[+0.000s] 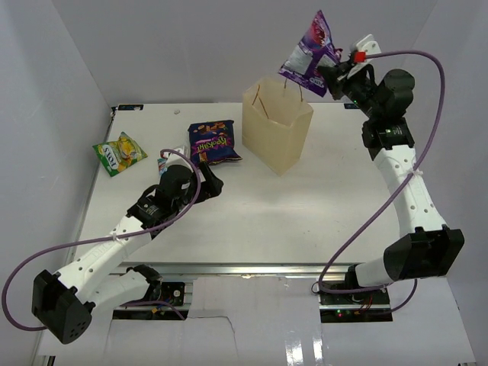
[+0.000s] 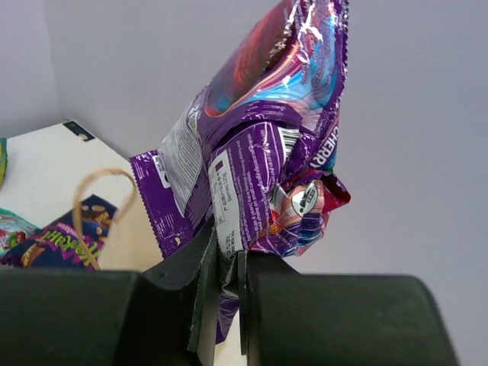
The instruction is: Place the snacks into the paper bag
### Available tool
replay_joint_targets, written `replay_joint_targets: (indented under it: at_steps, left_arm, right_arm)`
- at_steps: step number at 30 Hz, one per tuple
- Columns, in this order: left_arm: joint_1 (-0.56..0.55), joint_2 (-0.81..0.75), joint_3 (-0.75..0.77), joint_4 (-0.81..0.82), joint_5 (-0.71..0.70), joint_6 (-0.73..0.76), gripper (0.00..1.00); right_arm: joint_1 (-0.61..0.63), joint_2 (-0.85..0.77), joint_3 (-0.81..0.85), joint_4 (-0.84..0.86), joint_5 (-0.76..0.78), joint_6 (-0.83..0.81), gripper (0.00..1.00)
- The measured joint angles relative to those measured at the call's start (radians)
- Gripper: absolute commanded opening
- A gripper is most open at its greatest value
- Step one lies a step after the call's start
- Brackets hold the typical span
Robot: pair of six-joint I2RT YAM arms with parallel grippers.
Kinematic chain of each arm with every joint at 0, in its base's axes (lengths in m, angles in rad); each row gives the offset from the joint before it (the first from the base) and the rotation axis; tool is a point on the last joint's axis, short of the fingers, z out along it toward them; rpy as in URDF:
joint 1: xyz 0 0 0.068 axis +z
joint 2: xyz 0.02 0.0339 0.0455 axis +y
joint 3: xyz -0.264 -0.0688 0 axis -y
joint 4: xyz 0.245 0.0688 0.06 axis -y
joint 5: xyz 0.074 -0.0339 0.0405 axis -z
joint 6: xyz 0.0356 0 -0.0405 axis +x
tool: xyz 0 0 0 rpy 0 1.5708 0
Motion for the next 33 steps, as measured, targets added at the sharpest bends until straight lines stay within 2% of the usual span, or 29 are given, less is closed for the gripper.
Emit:
replay_joint_targets:
  at_steps: [3,8,14,20,23,24,27,30,32,33]
  left_arm:
    - [0.0,-0.017,-0.001,0.0,0.003,-0.003,0.95]
    - [0.0,-0.06,-0.013,0.002,0.01,-0.015,0.95]
    - [0.0,-0.087,-0.025,0.005,0.019,-0.031,0.95]
    - [0.0,-0.077,-0.026,0.008,0.022,-0.038,0.95]
    - [0.0,-0.057,-0.026,0.013,0.022,-0.041,0.95]
    - [0.0,-0.046,-0.026,0.017,0.023,-0.042,0.95]
    - [0.0,-0.002,-0.015,0.023,0.029,-0.043,0.95]
    - [0.005,0.08,0.039,0.023,0.043,-0.043,0.95]
    - [0.021,0.14,0.093,0.027,0.074,-0.047,0.95]
    - [0.034,0.178,0.129,0.027,0.092,-0.051,0.95]
  right_arm:
    - [0.109,0.021,0.075,-0.003,0.049,-0.081,0.08]
    - [0.216,0.103,0.137,-0.008,0.193,-0.183,0.08]
    - [0.296,0.188,0.118,-0.048,0.351,-0.269,0.08]
    - [0.34,0.19,0.018,-0.04,0.431,-0.317,0.08]
    - [0.351,0.185,-0.043,-0.04,0.447,-0.332,0.26]
    - [0.352,0.185,-0.059,-0.041,0.451,-0.336,0.4]
    - [0.354,0.184,-0.088,-0.04,0.463,-0.35,0.61]
    - [0.354,0.172,-0.092,-0.034,0.467,-0.365,0.73]
    - [0.353,0.15,-0.092,-0.035,0.468,-0.368,0.76]
    - [0.349,0.136,-0.092,-0.038,0.464,-0.367,0.81]
